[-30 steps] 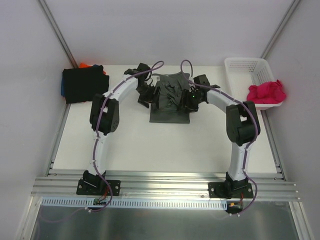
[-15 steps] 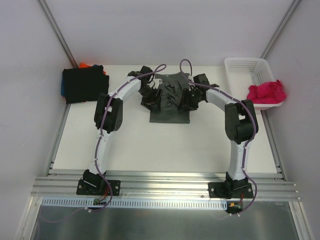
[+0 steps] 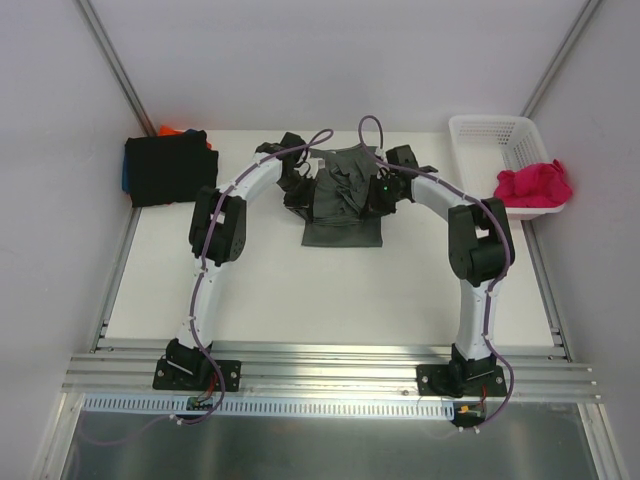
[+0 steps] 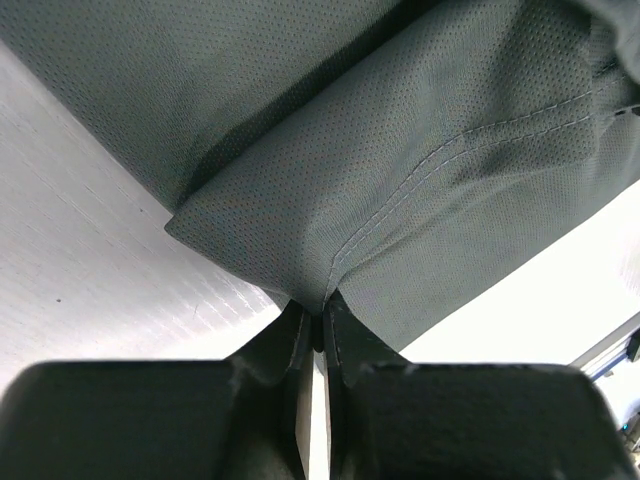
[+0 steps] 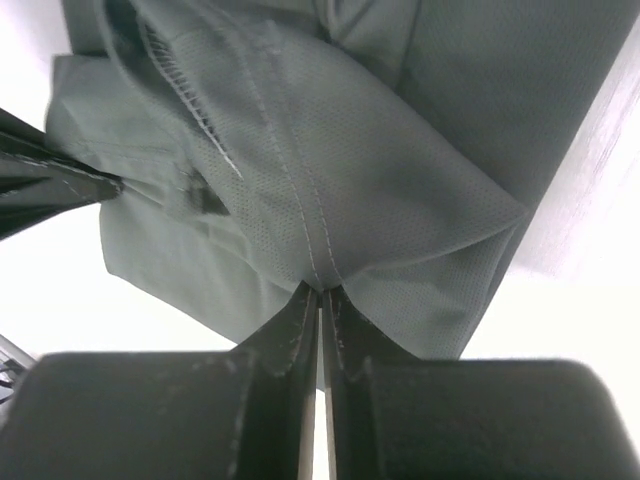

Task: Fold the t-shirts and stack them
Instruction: Fold the tshirt

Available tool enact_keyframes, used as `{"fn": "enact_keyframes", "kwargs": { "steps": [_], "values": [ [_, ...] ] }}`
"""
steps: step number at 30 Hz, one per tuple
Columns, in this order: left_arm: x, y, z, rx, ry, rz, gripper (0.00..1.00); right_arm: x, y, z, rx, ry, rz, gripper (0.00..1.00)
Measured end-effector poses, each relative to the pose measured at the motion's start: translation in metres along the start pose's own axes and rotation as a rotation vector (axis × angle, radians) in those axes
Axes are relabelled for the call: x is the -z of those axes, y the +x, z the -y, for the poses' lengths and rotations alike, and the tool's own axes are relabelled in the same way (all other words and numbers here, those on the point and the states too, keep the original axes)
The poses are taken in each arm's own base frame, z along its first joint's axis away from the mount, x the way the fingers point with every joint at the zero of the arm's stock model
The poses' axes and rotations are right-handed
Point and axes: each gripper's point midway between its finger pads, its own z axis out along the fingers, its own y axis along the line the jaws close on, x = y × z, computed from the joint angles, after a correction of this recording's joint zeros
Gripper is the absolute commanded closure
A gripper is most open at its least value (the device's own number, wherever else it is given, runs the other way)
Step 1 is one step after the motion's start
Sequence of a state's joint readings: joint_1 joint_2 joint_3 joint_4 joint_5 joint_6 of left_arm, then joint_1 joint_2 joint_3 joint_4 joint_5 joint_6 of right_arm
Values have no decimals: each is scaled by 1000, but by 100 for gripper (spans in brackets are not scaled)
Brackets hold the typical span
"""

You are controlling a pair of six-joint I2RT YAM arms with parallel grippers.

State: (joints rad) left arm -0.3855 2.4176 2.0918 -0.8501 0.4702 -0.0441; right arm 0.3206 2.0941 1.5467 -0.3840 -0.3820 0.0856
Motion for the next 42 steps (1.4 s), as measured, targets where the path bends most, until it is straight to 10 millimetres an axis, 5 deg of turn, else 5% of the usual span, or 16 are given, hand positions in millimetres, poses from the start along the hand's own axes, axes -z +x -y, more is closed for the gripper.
{"fn": "enact_keyframes", "kwargs": {
  "steps": [4, 10, 19, 23, 29, 31, 32, 35, 42],
  "values": [
    [0, 0, 0, 0, -1, 0, 96, 2, -8, -4, 5, -8, 20, 98],
    [1, -1, -1, 1, -11, 4, 68, 4, -13, -7, -4, -14, 34, 99],
    [14, -7, 2, -11, -31, 34, 66, 10, -27, -11, -24, -25, 67, 99],
    [21, -9, 5, -19, -35, 49, 66, 19, -50, -18, -26, -42, 117, 99],
    [33, -3, 10, -22, -41, 55, 66, 27, -116, -32, -8, -89, 251, 99],
    [37, -1, 11, -22, -40, 56, 66, 20, -135, -32, -8, -99, 283, 83],
    [39, 0, 12, -23, -40, 56, 66, 16, -140, -31, -6, -102, 292, 62],
    [44, 5, 15, -27, -36, 55, 66, -3, -140, -20, -25, -86, 281, 39],
    [51, 4, 33, -59, -4, 68, 69, -23, -108, 0, -82, -51, 195, 37]
  ]
}}
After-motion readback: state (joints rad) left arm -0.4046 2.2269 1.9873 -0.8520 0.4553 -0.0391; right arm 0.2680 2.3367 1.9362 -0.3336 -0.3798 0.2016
